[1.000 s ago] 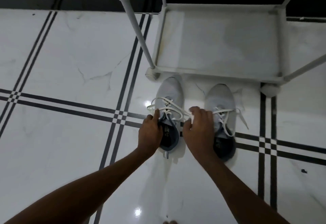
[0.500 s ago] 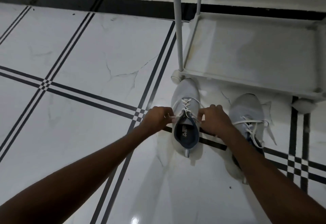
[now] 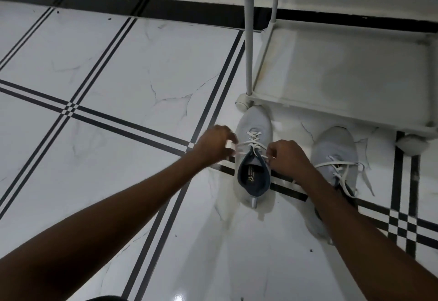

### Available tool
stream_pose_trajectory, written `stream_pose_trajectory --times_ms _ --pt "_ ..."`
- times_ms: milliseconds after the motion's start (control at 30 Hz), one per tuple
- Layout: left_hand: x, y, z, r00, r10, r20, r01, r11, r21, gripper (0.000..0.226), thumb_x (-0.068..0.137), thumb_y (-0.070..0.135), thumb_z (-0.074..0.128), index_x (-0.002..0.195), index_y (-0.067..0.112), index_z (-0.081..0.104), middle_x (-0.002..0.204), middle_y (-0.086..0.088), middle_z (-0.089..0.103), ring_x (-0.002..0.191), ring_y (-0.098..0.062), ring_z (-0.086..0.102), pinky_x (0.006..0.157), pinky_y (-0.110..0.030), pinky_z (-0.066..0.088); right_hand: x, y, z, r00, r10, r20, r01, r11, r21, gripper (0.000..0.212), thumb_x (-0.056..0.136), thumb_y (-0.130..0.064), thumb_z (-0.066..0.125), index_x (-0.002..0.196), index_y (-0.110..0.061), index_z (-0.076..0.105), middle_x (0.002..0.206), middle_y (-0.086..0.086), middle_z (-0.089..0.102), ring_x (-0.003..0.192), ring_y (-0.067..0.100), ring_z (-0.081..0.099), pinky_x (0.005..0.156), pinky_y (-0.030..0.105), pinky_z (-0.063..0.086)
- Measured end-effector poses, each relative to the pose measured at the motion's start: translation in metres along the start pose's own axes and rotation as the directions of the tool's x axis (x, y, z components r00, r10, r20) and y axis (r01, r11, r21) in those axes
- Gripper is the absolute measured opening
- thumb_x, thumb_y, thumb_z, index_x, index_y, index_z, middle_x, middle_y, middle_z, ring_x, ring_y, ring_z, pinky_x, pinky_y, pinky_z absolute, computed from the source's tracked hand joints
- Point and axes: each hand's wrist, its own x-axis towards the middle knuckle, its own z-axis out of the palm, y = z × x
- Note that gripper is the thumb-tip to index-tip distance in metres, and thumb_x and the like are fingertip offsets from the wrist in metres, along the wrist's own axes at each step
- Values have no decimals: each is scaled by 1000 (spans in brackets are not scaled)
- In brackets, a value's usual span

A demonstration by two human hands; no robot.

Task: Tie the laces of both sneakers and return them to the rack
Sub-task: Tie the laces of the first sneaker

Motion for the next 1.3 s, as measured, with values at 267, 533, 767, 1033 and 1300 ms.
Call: stream_pose_trajectory --times_ms 267,533,767,1033,1300 --pt "7 20 31 996 -65 -58 49 966 -252 3 81 15 75 82 15 72 76 -4 76 70 -19 72 69 -34 59 18 8 -51 977 165 133 -140 974 -176 37 74 -42 69 55 -11 68 53 2 61 57 21 60 53 24 36" --pt "9 17 29 998 -56 21 59 971 -233 9 86 22 71 88 15 75 78 -6 76 70 -20 72 72 -36 59 14 1 -46 999 1 -49 35 674 738 34 86 -33 67 58 -15 71 64 14 67 67 17 64 79 32 54" --pt "17 16 20 975 -87 205 129 971 -202 7 87 18 68 89 15 73 82 -7 78 60 -14 69 60 -18 49 19 -4 -38 962 -49 -268 174 868 465 42 90 -34 63 55 -12 56 53 0 64 49 15 58 61 31 53" --pt "17 51 26 976 -169 134 186 974 -132 68 73 73 63 104 12 67 92 -4 69 88 -21 64 76 -32 50 15 -20 -36 898 -41 -438 181 942 284 32 84 -46 67 67 -19 69 63 -3 69 57 14 61 57 27 47" --pt "3 64 36 984 -176 8 177 982 -70 26 88 36 55 77 12 57 63 4 46 65 -20 50 60 -27 34 18 6 -76 898 82 -433 12 977 211 43 74 -56 73 66 -14 71 59 2 63 60 23 61 59 29 45"
